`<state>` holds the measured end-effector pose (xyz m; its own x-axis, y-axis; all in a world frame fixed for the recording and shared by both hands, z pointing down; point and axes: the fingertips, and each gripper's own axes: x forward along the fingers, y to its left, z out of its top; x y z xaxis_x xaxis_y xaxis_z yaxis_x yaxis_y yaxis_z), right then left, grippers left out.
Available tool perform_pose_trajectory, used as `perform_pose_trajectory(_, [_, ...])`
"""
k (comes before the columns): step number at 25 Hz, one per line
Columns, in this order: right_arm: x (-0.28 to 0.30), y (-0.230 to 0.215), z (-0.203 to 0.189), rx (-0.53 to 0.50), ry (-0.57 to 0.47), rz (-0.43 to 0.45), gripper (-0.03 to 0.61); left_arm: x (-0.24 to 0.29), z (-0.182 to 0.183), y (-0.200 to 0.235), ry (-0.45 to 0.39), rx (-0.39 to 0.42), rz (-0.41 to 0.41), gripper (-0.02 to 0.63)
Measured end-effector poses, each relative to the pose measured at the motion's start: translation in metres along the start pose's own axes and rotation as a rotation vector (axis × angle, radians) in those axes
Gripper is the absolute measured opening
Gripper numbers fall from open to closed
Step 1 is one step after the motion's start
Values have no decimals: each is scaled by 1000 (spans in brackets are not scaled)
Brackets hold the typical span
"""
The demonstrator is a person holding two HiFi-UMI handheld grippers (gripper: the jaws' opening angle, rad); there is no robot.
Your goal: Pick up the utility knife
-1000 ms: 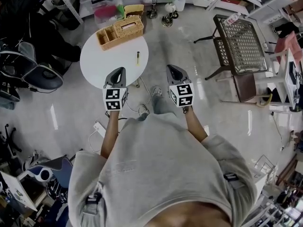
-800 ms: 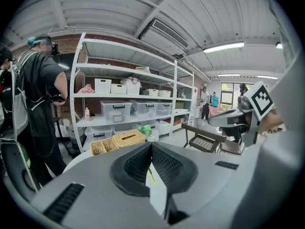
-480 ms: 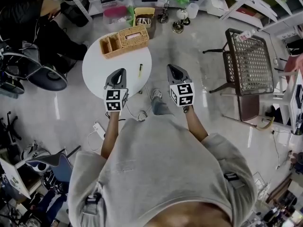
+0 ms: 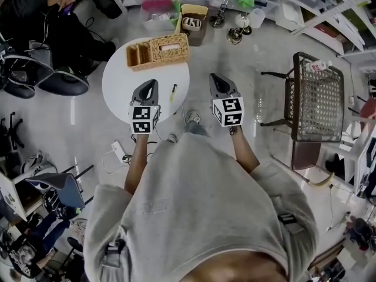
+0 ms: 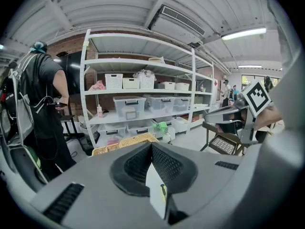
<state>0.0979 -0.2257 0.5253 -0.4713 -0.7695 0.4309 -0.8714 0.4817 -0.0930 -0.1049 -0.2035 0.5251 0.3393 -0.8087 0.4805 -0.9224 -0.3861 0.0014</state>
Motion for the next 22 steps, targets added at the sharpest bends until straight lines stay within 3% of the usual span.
perform_pose_trajectory(8, [23,-3,-17,13,64,54,31,17,-15,5,61,-20,16,20])
perform_pose_trajectory(22, [16,16,-71,59,177,34,32,30,-69,-10,168,-50,-73,20])
